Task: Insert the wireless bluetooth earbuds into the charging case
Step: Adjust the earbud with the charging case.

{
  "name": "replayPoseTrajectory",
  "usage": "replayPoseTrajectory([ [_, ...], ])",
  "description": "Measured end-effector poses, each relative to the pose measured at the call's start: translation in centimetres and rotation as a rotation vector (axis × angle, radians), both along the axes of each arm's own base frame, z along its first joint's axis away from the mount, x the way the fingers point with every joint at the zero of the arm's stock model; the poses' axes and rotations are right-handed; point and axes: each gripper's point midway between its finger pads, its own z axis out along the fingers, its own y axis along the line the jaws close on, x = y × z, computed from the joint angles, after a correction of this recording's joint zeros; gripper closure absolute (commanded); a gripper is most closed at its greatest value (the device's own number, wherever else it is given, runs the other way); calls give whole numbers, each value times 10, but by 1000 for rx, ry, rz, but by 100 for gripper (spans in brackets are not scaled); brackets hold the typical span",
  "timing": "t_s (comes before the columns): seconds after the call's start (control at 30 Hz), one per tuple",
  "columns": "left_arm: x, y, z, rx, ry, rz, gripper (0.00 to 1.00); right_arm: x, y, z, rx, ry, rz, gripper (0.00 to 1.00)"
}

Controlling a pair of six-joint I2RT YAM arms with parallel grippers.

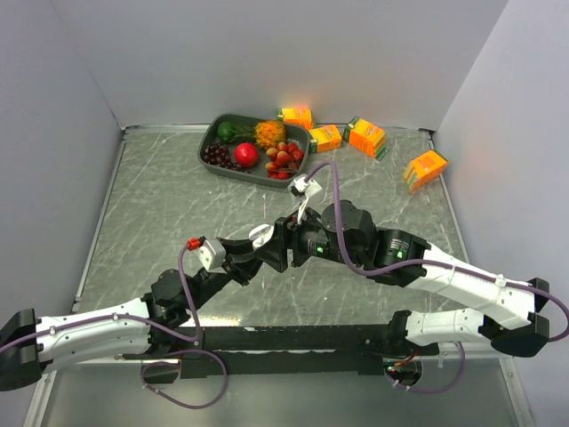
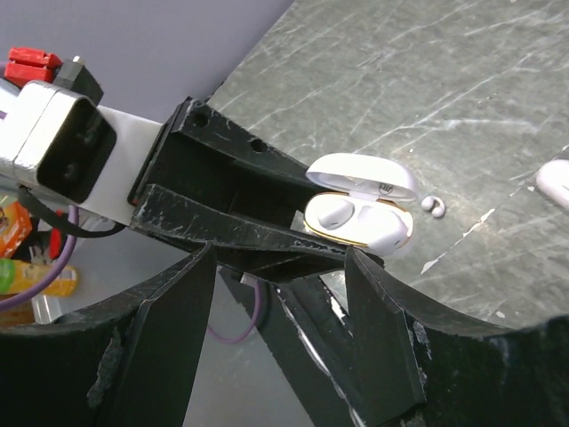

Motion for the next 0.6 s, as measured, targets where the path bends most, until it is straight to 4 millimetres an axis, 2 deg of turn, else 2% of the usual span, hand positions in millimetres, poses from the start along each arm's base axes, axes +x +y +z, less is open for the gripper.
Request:
replayPoseTrajectory([
  [0.33, 0, 0, 2, -4, -1, 0, 99, 1, 0, 1, 2, -4, -9, 32],
  [0.6, 0, 0, 0, 3, 2, 0, 99, 6, -13, 10, 5, -39, -58, 32],
])
